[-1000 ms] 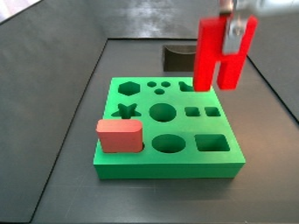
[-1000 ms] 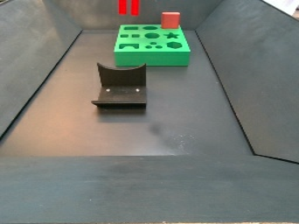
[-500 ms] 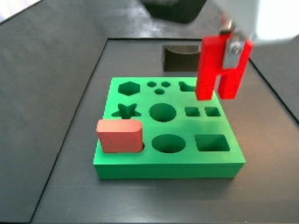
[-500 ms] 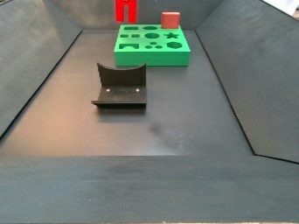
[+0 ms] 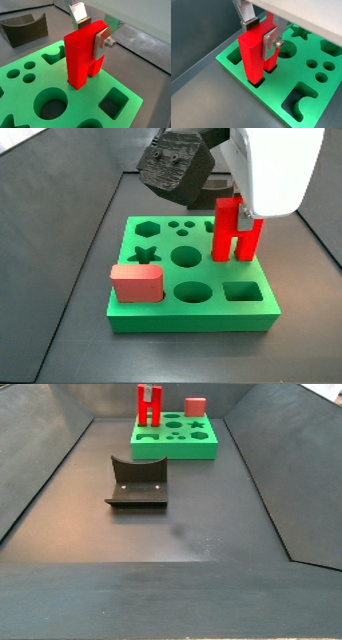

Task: Pick up the double-square object. Move up. Move to above the board. Insert the double-square object.
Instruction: Insert the double-square object.

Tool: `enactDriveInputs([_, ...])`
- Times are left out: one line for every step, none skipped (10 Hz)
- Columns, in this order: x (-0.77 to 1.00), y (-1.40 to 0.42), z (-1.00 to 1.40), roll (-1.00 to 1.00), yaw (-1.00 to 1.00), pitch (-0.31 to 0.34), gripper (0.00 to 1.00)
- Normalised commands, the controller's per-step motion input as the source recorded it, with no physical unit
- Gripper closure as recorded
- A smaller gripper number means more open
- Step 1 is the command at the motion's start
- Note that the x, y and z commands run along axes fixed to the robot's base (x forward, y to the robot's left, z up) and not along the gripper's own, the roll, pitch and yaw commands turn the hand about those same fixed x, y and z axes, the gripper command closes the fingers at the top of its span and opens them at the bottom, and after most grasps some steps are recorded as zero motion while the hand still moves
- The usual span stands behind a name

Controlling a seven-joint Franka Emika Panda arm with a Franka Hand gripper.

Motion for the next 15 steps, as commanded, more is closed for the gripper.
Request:
enactDriveInputs([0.03,0.0,-0.55,0.06,0.03,-0.104,1.0])
enactDriveInputs([0.46,-0.07,-0.58,0.02,0.02,-0.041,1.0])
enactDriveInputs([0.61,-0.05,-0.53,0.06,0.03,0.0,1.0])
enactDriveInputs([0.54,0.0,-0.48,0.12,0.11,0.0,1.0])
enactDriveInputs([0.2,0.01,-0.48,0.15,0.16,-0.043,1.0])
enactDriveInputs([-0.2,0.18,-0.46,0.22,0.17,-0.119,1.0])
enactDriveInputs([-0.11,0.18,-0.01,0.05,-0.01,0.0,1.0])
enactDriveInputs([0.0,0.13,0.0,-0.03,0.0,0.0,1.0])
enactDriveInputs([-0.29,0.0,-0.29,0.03,0.07,-0.056,1.0])
enactDriveInputs([-0.45,0.0,-0.46,0.06,0.14,-0.121,1.0])
enactDriveInputs([-0.59,0.0,-0.48,0.11,0.15,-0.141,1.0])
enactDriveInputs([-0.61,0.0,-0.45,0.12,0.14,-0.153,1.0])
enactDriveInputs([-0.42,-0.01,-0.64,0.16,0.2,-0.173,1.0])
enactDriveInputs([-0.14,-0.15,-0.81,0.19,0.26,-0.156,1.0])
enactDriveInputs([0.0,-0.27,-0.85,0.19,0.21,-0.111,1.0])
